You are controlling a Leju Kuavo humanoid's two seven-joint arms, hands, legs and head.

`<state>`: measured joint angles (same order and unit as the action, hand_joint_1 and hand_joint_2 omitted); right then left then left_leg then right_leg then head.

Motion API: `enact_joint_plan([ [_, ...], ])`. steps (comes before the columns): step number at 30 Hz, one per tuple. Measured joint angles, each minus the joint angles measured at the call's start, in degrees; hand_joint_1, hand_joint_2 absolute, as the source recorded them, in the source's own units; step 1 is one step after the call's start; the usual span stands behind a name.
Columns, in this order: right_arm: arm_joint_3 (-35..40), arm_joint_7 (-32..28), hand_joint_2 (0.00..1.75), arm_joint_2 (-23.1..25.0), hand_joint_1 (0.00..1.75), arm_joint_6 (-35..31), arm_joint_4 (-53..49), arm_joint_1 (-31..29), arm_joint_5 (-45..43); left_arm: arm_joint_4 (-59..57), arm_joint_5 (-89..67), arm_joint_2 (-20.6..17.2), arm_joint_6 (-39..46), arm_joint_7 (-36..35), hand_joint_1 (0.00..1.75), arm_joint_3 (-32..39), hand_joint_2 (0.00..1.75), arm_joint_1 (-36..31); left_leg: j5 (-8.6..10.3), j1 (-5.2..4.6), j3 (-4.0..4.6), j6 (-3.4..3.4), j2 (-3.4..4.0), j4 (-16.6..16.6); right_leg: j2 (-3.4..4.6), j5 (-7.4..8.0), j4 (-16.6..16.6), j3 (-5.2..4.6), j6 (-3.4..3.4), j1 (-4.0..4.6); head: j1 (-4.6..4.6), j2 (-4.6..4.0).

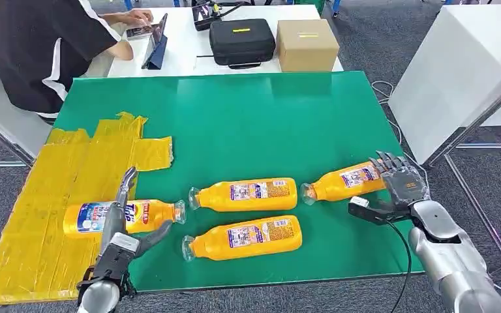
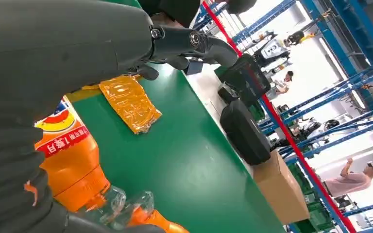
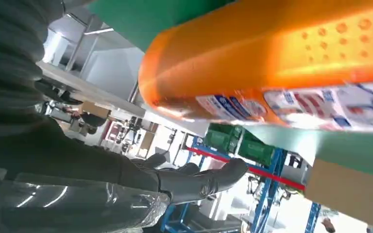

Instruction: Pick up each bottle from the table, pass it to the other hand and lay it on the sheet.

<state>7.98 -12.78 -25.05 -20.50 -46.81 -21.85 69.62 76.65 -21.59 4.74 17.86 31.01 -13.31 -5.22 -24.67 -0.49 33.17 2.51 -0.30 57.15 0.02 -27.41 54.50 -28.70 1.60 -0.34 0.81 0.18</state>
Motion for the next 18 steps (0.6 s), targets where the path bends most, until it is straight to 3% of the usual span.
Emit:
enact_joint_plan([
  [18,2.8,-4.4,1.75,-0.6,0.00,13.5,11.9,-8.5,-6.2,-4.9,0.7,1.1,-1.6,1.3,0.00,0.0,1.75,-2.2,0.01,0.01,-0.05,0.01,0.02,0.0,0.01,0.01,0.0,0.06,0.00,0.00,0.02,0.00],
])
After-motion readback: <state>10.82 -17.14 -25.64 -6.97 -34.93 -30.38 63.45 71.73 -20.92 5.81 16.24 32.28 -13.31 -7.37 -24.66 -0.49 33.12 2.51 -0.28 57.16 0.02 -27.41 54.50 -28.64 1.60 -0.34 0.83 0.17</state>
